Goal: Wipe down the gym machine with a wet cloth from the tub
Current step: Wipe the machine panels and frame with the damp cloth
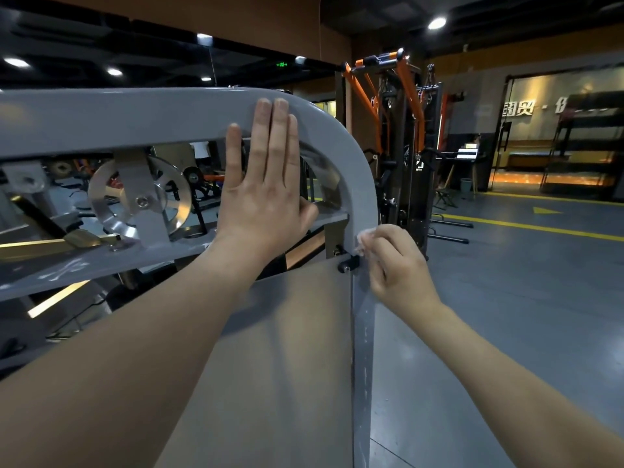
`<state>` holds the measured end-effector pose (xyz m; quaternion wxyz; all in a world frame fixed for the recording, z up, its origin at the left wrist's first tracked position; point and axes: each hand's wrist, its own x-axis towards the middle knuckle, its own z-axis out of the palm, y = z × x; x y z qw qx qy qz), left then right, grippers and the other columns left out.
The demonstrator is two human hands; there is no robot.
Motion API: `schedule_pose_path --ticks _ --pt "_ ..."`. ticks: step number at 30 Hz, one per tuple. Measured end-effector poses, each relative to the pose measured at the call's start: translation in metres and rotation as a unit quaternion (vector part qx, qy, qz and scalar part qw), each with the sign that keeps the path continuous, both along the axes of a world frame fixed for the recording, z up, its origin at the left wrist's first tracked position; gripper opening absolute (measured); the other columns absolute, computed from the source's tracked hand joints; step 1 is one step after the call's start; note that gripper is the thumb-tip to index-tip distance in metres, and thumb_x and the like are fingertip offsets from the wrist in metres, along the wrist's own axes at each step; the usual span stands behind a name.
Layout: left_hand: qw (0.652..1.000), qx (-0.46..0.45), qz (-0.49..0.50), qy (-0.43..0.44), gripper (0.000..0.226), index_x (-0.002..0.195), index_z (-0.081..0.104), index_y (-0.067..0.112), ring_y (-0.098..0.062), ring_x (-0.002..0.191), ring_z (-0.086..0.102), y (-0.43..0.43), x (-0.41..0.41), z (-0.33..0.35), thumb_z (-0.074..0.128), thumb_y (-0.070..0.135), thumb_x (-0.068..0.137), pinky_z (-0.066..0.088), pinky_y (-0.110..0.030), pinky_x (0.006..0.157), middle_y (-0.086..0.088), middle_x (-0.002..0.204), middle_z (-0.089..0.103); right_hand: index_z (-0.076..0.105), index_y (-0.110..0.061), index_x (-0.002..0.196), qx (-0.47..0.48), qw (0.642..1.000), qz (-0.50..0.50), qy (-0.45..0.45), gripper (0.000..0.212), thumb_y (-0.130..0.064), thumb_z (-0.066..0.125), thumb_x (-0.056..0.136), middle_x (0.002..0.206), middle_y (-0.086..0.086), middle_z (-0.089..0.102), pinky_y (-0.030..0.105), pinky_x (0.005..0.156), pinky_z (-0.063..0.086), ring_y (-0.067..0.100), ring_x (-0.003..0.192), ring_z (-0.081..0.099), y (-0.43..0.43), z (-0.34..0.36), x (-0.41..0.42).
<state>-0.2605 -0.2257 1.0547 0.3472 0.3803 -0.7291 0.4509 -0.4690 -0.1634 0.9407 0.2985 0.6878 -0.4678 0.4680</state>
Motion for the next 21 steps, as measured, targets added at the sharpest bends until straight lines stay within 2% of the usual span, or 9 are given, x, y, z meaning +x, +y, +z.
schedule_pose_path --ticks 2,6,8,12,14,18,21 --pt "1.000 0.005 -0.004 -0.002 0.109 0.156 -0.015 -0.007 -0.040 0.156 -0.010 0.002 0.000 0.001 0.043 0.060 0.092 -0.015 -0.057 0.120 -0.025 0.167 -0.013 0.068 0.002 0.099 -0.001 1.000 -0.006 0.002 0.014 0.004 0.056 0.091 0.103 0.013 0.061 0.039 0.080 0.055 0.025 0.093 0.059 -0.005 0.023 -0.002" --pt "1.000 0.004 0.002 0.000 0.108 0.155 -0.017 -0.007 -0.041 0.155 -0.011 0.002 0.001 0.000 0.040 0.060 0.093 -0.014 -0.058 0.120 -0.025 0.167 -0.013 0.067 0.001 0.109 -0.050 0.997 -0.015 -0.065 0.018 0.000 0.056 0.094 0.110 0.012 0.060 0.026 0.089 0.051 0.020 0.100 0.057 -0.018 0.067 -0.003" --pt "1.000 0.006 -0.001 -0.002 0.106 0.156 -0.016 -0.007 -0.041 0.156 -0.010 0.003 0.000 0.001 0.040 0.059 0.094 -0.016 -0.057 0.120 -0.026 0.167 -0.012 0.066 0.001 0.108 -0.048 0.996 -0.016 -0.074 0.018 0.001 0.053 0.097 0.108 0.012 0.059 0.029 0.086 0.053 0.021 0.098 0.058 -0.016 0.045 -0.004" --pt "1.000 0.001 -0.002 0.001 0.104 0.156 -0.015 -0.007 -0.040 0.156 -0.011 0.002 0.000 0.001 0.039 0.057 0.093 -0.021 -0.055 0.119 -0.025 0.167 -0.012 0.067 0.001 0.103 0.015 0.999 -0.013 -0.039 0.024 -0.005 0.044 0.097 0.106 0.012 0.061 0.039 0.083 0.055 0.026 0.096 0.061 0.002 -0.014 -0.002" --pt "1.000 0.003 -0.002 0.003 0.104 0.156 -0.015 -0.007 -0.040 0.156 -0.011 0.003 0.000 0.001 0.039 0.056 0.093 -0.022 -0.055 0.118 -0.025 0.167 -0.012 0.067 0.001 0.101 0.030 0.999 -0.013 -0.017 0.022 -0.005 0.047 0.095 0.104 0.011 0.061 0.038 0.081 0.055 0.025 0.093 0.060 0.003 0.001 -0.004" --pt "1.000 0.005 -0.001 0.004 0.107 0.156 -0.016 -0.007 -0.041 0.155 -0.011 0.003 0.001 0.000 0.040 0.060 0.094 -0.022 -0.055 0.118 -0.026 0.167 -0.013 0.067 -0.001 0.106 -0.018 1.000 -0.016 -0.016 0.016 -0.002 0.058 0.092 0.108 0.011 0.060 0.028 0.087 0.052 0.020 0.098 0.057 -0.010 0.058 0.000" --pt "1.000 0.006 -0.003 0.002 0.109 0.156 -0.014 -0.007 -0.040 0.156 -0.011 0.003 0.000 0.000 0.040 0.062 0.093 -0.022 -0.055 0.118 -0.026 0.167 -0.013 0.067 0.000 0.108 -0.012 1.000 -0.014 -0.022 0.018 0.005 0.058 0.093 0.111 0.011 0.060 0.034 0.089 0.054 0.023 0.101 0.058 -0.013 0.032 -0.001"
